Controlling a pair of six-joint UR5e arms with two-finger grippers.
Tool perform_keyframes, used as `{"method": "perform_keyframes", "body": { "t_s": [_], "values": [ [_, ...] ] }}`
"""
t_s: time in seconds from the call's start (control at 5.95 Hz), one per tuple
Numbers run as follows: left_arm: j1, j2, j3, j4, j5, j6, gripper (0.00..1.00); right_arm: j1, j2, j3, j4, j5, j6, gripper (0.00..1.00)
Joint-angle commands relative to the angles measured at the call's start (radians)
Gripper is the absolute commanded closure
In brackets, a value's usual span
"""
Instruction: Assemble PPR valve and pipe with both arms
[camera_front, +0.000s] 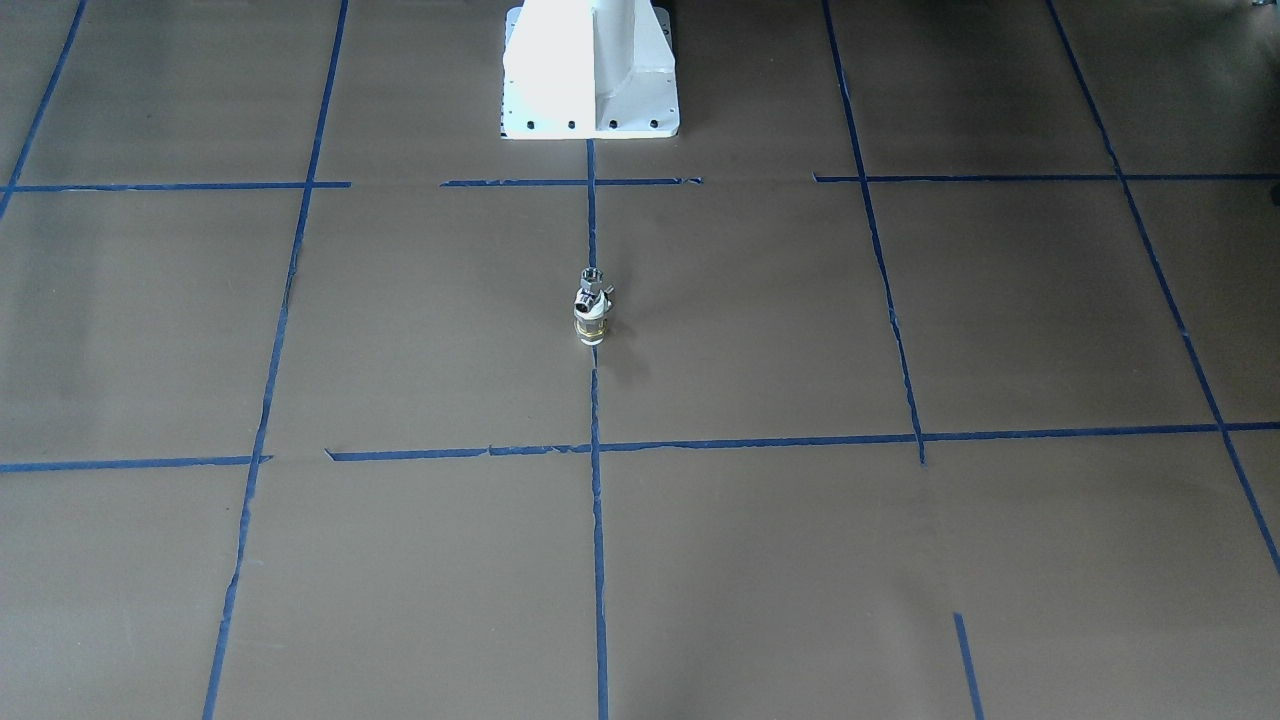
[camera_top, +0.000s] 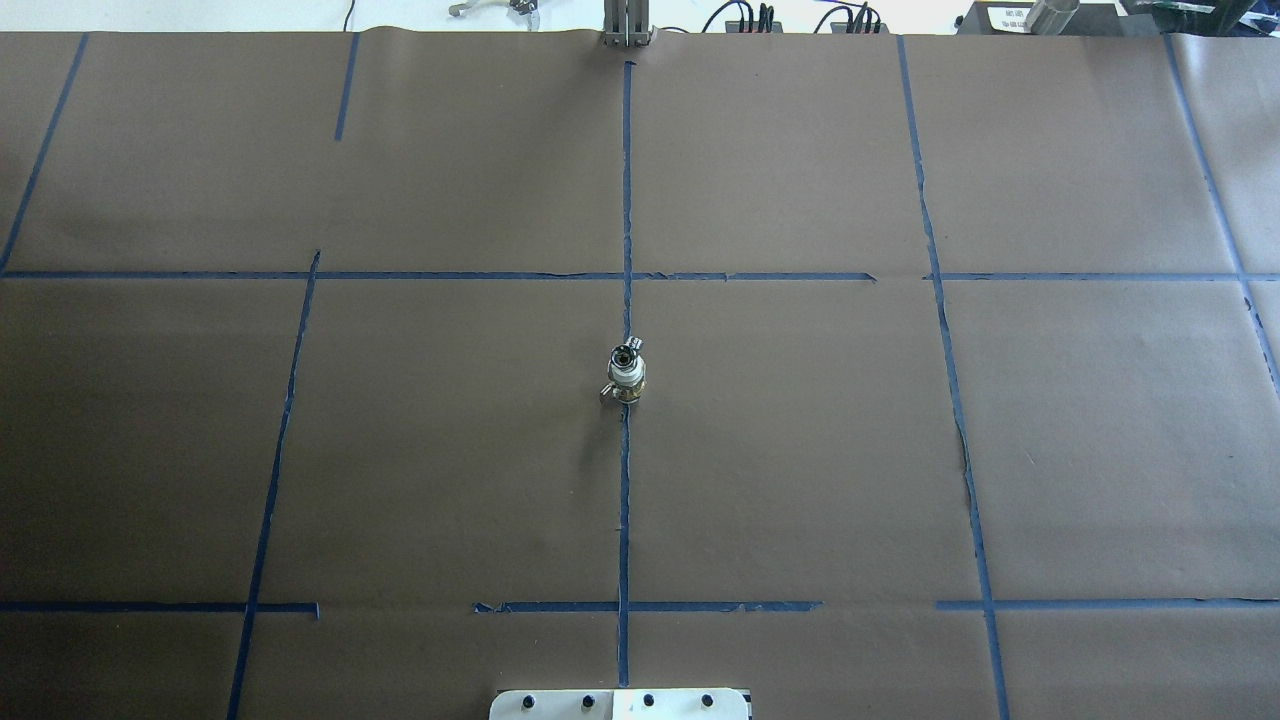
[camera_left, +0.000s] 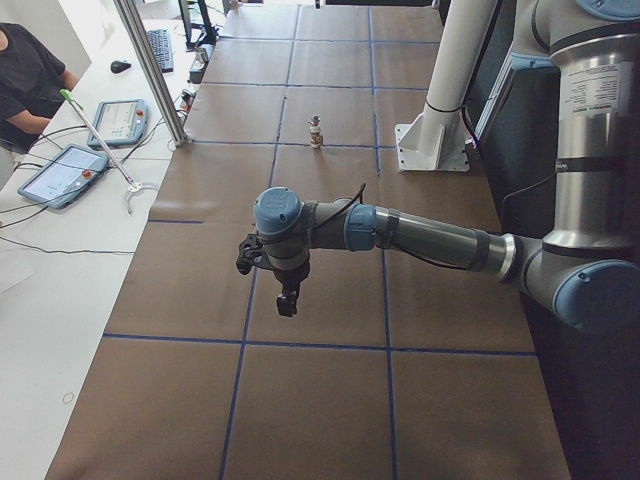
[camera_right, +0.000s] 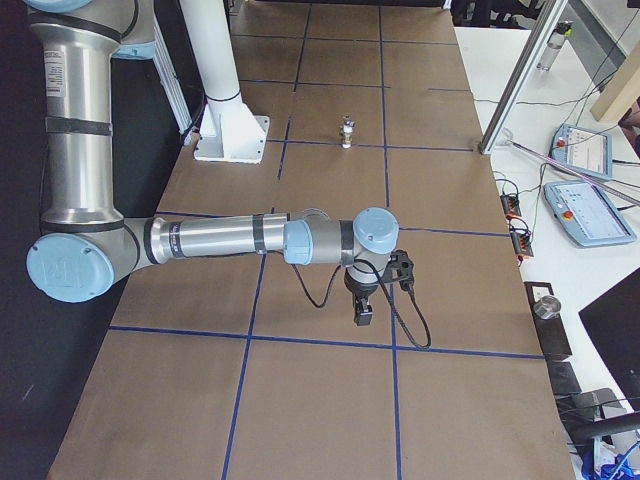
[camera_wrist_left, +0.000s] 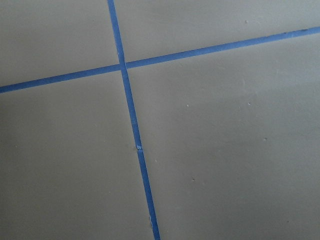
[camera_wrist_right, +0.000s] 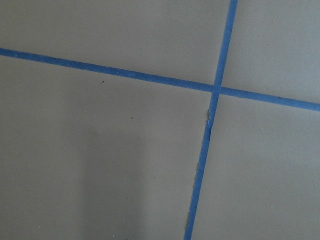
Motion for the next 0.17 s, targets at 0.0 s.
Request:
{"method": "perform_keyframes", "body": {
  "t_s": [0.0],
  "values": [
    [-0.001, -0.009, -0.004, 0.000, -0.004, 0.000, 0.00, -0.001, 0.001, -0.003, 0.020, 0.002, 0.001, 0.00]
  ]
}}
